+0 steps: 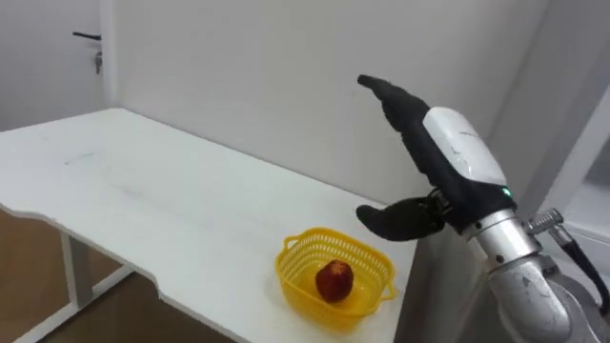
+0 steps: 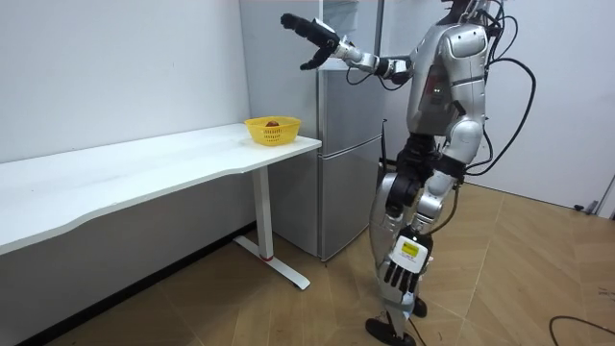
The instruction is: Retrieve from the upper fridge
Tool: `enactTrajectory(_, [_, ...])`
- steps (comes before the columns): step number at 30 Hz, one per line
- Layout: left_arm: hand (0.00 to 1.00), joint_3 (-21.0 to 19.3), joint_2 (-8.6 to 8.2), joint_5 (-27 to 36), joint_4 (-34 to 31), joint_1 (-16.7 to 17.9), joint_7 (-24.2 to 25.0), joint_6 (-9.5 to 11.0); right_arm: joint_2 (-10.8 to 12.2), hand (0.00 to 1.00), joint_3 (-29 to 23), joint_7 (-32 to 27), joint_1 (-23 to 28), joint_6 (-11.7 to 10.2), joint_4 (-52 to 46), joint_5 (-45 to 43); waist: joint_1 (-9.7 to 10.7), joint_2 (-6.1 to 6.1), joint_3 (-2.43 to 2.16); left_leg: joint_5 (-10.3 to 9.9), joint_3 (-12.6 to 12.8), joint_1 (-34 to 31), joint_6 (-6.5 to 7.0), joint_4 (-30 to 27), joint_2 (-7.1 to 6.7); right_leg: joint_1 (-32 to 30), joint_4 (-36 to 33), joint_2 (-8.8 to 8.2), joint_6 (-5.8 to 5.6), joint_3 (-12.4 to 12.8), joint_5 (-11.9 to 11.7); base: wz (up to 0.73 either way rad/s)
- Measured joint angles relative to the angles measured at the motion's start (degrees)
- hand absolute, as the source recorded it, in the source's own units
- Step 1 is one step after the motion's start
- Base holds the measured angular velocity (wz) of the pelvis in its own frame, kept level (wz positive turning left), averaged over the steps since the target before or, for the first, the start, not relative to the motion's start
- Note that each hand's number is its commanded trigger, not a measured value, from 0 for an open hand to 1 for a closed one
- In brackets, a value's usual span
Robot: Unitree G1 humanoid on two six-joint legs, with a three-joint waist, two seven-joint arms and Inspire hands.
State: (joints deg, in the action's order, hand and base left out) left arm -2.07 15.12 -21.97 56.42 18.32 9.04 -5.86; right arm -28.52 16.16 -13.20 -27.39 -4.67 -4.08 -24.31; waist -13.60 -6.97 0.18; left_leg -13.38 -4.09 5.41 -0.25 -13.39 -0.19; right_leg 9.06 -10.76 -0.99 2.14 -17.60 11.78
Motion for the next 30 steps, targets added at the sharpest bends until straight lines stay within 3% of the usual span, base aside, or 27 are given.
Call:
enactTrajectory(2, [0.0, 0.02, -0.33, 0.07, -0.01, -0.05, -0.04, 0.08, 0.03, 0.0, -0.89, -1.42, 0.04, -0.54, -1.61, 0.24, 1.66, 0.85, -0.19, 0.0, 0.77, 0.41, 0.0, 0.26, 0.18, 0.0, -0.07, 0.05, 0.01, 0.48, 0.0, -0.17])
enactTrajectory(6, [0.0, -0.08, -0.54, -0.08, 0.51, -0.46, -0.05, 1.55, 0.28, 0.0, -5.95, -3.64, 3.26, -1.88, -6.73, -0.97, 3.2, 1.18, -0.25, 0.0, 1.96, 1.3, -0.01, 0.75, 0.5, 0.03, -0.02, 0.37, 0.04, 2.17, -0.02, -0.17])
enactTrajectory(11, [0.0, 0.11, -1.09, 0.12, 2.16, -0.51, -1.13, 3.03, 1.81, 0.0, -10.95, -7.86, 7.39, -6.04, -11.24, -0.88, 6.46, 1.73, -0.07, -0.01, 3.77, 2.95, 0.01, 1.67, 0.69, 0.56, 0.02, 0.77, 0.03, 3.52, -0.02, -0.18])
enactTrajectory(16, [0.0, 0.24, -1.2, 0.11, 5.09, -0.98, -1.15, 4.95, 3.06, 0.0, -13.71, -9.15, 10.25, -7.77, -13.45, -0.88, 8.68, 2.95, -0.14, -0.06, 5.2, 4.25, 0.1, 3.07, 0.9, 0.89, 0.01, 0.87, 0.01, 4.73, -0.02, -0.14])
enactTrajectory(19, [0.0, 0.25, -1.29, 0.0, 6.65, -0.86, -1.17, 5.03, 3.2, 0.0, -16.03, -10.18, 11.14, -9.33, -14.81, -0.93, 10.35, 3.39, -0.12, -0.06, 5.62, 4.52, 0.09, 2.9, 1.06, 0.83, 0.08, 0.93, 0.01, 5.08, -0.02, -0.07])
enactTrajectory(30, [0.0, 0.23, -2.09, -0.06, 7.08, -0.9, -1.11, 5.01, 3.31, 0.0, -22.54, -12.48, 13.04, -9.64, -14.88, 1.32, 11.89, 3.41, -0.33, -0.06, 6.83, 5.04, 0.06, 2.45, 1.26, 0.33, 0.21, 1.01, 0.04, 6.43, -0.01, -0.05])
